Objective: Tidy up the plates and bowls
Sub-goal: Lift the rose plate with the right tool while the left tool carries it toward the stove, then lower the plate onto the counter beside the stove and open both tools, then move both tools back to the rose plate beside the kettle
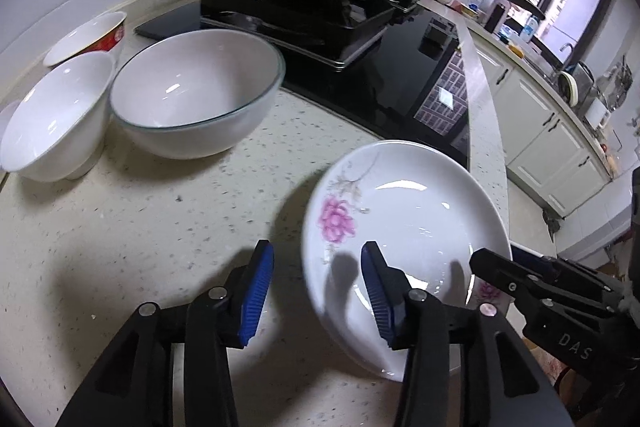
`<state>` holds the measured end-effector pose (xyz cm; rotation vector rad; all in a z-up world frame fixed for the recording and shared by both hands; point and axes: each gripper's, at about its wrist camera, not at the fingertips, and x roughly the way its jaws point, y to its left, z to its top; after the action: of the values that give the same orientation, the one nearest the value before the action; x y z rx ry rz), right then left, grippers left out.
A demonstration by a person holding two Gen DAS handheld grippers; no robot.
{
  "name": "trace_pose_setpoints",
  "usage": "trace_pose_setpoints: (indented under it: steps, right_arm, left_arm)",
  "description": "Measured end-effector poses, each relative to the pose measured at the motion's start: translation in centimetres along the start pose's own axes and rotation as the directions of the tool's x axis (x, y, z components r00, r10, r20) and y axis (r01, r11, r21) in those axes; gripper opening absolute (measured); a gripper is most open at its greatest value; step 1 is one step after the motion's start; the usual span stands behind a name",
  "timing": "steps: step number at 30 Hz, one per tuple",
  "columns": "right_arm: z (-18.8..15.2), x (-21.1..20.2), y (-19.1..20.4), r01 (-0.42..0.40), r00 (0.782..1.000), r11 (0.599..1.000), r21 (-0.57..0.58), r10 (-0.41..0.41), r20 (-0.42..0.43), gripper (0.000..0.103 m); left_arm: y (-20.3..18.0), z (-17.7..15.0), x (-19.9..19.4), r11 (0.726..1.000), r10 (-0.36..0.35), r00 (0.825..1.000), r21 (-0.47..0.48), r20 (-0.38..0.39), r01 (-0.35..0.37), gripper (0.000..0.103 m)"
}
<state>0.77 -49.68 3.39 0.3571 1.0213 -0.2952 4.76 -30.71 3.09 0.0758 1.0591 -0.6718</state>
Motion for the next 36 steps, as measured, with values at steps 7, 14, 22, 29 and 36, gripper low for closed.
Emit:
trace_pose_setpoints:
  steps: [7, 14, 22, 29, 36]
  right_arm:
    - [0.7, -1.8, -0.2, 0.052, 0.996, 0.998, 0.029, -0.054, 0.077, 0.056]
    - [1.1, -8.2, 3.5, -0.005, 0.943, 0.995, -0.104, 0.039, 0.329, 0.103]
    - [1.1, -9.5, 13.3, -0.079, 0.932, 0.939, -0.335, 0.189, 0.309, 0.103]
    - [-0.6, -6.9, 21.5, -0.163, 0.944, 0.905, -0.393, 0.259, 0.206, 0.103]
    - [-1.7, -0.3, 27.1, -0.358, 0.930, 0.846, -0.394, 0.361, -0.071, 0.103]
  left_arm:
    - [1.9, -1.0, -2.4, 0.999, 0.022, 0.999, -0.026, 0.040, -0.021, 0.055]
    - [4.2, -4.3, -9.0, 0.999, 0.040, 0.978, -0.007, 0.204, -0.040, 0.062]
    - [10.4, -9.6, -17.3, 0.961, 0.270, 0.910, -0.138, 0.313, -0.237, 0.086]
    - [18.3, -14.0, -22.0, 0.817, 0.494, 0.822, -0.475, 0.284, -0.327, 0.086]
    - [22.8, -16.9, -20.7, 0.673, 0.587, 0.806, -0.598, 0.072, -0.436, 0.086]
